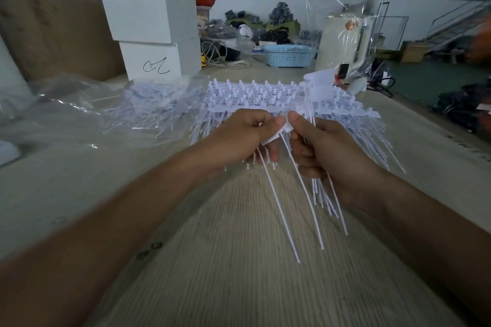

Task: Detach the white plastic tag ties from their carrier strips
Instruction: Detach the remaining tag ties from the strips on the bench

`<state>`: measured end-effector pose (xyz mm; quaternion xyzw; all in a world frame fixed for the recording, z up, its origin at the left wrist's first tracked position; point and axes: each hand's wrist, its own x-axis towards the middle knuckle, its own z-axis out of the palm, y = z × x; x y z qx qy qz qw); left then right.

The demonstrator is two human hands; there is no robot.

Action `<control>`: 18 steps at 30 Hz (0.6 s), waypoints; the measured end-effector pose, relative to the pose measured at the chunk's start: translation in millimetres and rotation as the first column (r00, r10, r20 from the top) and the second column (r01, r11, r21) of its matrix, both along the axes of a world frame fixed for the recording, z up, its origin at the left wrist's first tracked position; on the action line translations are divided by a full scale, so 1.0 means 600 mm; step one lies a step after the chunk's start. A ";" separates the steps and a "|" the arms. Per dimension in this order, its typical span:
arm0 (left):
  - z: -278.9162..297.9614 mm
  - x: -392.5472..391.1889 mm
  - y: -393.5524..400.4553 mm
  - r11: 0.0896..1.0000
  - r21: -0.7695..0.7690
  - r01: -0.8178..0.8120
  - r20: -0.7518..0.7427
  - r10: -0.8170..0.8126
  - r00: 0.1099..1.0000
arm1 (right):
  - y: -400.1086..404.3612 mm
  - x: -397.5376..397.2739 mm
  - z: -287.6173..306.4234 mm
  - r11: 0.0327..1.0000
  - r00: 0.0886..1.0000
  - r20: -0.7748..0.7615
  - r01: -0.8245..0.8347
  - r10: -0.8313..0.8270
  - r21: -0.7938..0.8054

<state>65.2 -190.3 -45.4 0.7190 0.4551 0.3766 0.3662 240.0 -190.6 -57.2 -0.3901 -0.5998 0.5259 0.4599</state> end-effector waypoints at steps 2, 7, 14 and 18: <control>0.000 -0.003 0.000 1.000 -0.022 0.022 0.031 -0.022 0.999 | -0.001 0.002 0.003 0.994 0.998 0.066 -0.023 0.016 0.108; -0.002 -0.007 0.001 0.991 -0.019 0.135 0.139 -0.131 0.982 | -0.006 0.009 0.018 0.929 0.972 0.231 -0.123 0.043 0.349; -0.003 -0.010 0.004 0.974 -0.079 0.214 0.267 -0.186 0.946 | -0.007 0.012 0.018 0.885 0.947 0.311 -0.208 0.077 0.416; 0.001 -0.016 0.004 0.968 -0.126 0.218 0.250 -0.181 0.951 | -0.011 0.009 0.017 0.837 0.929 0.355 -0.273 0.102 0.474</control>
